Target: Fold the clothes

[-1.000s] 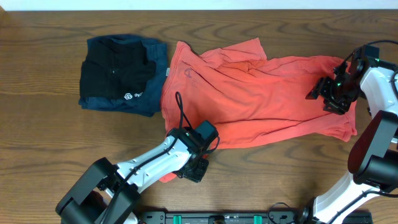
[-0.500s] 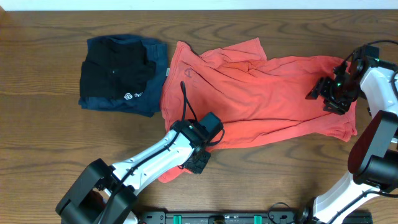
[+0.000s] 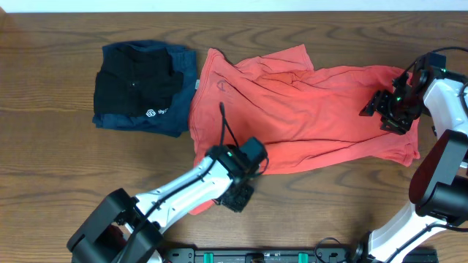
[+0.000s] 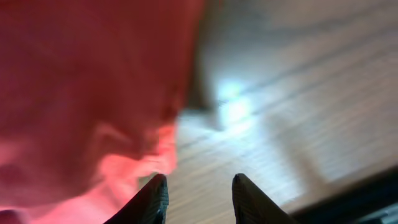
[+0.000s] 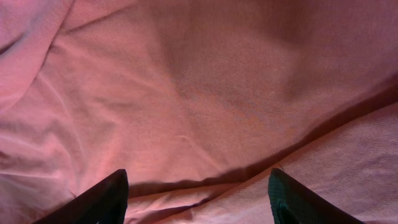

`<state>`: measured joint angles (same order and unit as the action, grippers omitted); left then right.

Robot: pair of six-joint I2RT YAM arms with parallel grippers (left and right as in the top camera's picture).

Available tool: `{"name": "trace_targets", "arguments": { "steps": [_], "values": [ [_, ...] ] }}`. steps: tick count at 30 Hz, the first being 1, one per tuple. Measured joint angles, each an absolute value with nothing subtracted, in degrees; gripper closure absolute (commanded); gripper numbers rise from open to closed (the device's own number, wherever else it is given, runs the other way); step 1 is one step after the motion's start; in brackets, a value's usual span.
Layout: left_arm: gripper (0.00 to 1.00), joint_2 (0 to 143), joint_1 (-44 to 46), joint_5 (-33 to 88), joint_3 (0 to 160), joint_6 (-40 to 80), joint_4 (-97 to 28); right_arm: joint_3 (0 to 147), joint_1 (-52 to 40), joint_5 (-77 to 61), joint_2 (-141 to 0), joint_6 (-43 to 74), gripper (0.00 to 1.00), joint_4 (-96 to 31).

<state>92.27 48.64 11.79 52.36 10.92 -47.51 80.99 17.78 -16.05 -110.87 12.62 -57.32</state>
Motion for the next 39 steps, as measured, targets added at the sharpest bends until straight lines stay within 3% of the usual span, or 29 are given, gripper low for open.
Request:
{"name": "trace_targets", "arguments": {
  "steps": [22, 27, 29, 39],
  "values": [
    [0.69, 98.78, 51.55, 4.08, 52.03, 11.60, -45.69, 80.99, 17.78, -16.05, -110.87, 12.62, 0.30, -57.23],
    [0.81, 98.85, 51.55, 3.42, 52.03, 12.01, -45.69, 80.99, 17.78, -16.05, -110.87, 12.62, 0.30, -57.21],
    [0.94, 98.87, 51.53, 2.70, 52.03, 12.19, -45.69, 80.99, 17.78, -16.05, -110.87, 12.62, 0.30, -57.21],
    [0.94, 99.59, 51.44, 2.68, 53.65, 11.92, -48.93, 80.99, 17.78, -16.08, -110.87, 12.64, 0.30, -57.23]
  ]
}}
